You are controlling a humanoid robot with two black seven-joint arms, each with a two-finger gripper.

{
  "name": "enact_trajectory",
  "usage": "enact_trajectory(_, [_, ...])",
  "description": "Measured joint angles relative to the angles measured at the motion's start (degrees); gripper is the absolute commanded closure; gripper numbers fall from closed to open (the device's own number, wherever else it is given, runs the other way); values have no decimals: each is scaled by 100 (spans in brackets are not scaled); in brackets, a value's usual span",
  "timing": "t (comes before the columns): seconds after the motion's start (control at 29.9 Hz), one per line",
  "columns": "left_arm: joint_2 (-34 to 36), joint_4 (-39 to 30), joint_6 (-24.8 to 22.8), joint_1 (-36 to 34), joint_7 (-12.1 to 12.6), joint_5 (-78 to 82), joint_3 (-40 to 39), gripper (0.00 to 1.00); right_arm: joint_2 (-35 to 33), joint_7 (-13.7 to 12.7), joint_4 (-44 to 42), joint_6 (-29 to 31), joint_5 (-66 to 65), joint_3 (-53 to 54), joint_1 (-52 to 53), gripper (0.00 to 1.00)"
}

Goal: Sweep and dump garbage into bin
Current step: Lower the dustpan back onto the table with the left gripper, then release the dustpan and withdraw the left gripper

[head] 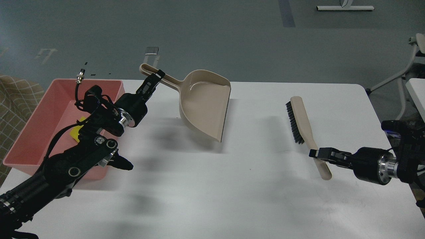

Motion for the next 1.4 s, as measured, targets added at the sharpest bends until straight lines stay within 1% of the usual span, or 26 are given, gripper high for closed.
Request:
enact_trajectory(0.17, [-264, 7, 155, 197, -3, 17, 55, 100, 17, 0, 1, 0, 0, 2, -7, 100])
enact_trajectory(0.5, [-330, 7, 244, 445, -3, 25, 67, 99, 34, -1, 2, 0, -8, -12, -43, 100])
enact_trajectory(0.54, [-330, 7, 244, 471, -3, 24, 67, 90, 34, -1, 2, 0, -8, -14, -43, 100])
enact_trajectory(0.6, [-330, 7, 244, 526, -3, 24, 67, 76, 36, -1, 4, 0, -8, -15, -53, 100])
enact_trajectory(0.64, [-329, 7, 244, 554, -3, 22, 67, 57, 36, -1, 7, 0, -9, -15, -61, 100])
enact_trajectory(0.67, [-329, 7, 243, 573, -3, 21, 67, 46, 36, -2, 9, -1, -8, -15, -65, 100])
enact_trajectory(0.7, [-327, 7, 241, 581, -3, 18, 67, 27, 36, -2, 10, -1, -8, -15, -67, 100])
enact_trajectory(0.74, [-327, 7, 238, 589, -4, 15, 66, 16, 36, -2, 10, -1, -8, -15, -69, 100])
enact_trajectory(0.84, [-324, -4, 186, 626, -12, 12, 108, 9, 41, -2, -4, 0, -9, -6, -75, 100])
enact_trajectory(0.94, [-281, -73, 99, 677, -46, 5, 237, 4, 92, -2, -68, -1, -9, 15, -78, 100])
enact_trajectory(1.17, [-174, -221, -56, 947, -96, 6, 310, 3, 259, -5, -290, -1, -9, 32, -78, 100])
enact_trajectory(1.34, [127, -474, -236, 1214, -159, 9, 357, 3, 494, -8, -579, -1, -9, 37, -35, 100])
enact_trajectory(1.4, [231, -581, -323, 1321, -188, 10, 358, 3, 526, -8, -673, 0, -9, 37, -29, 96])
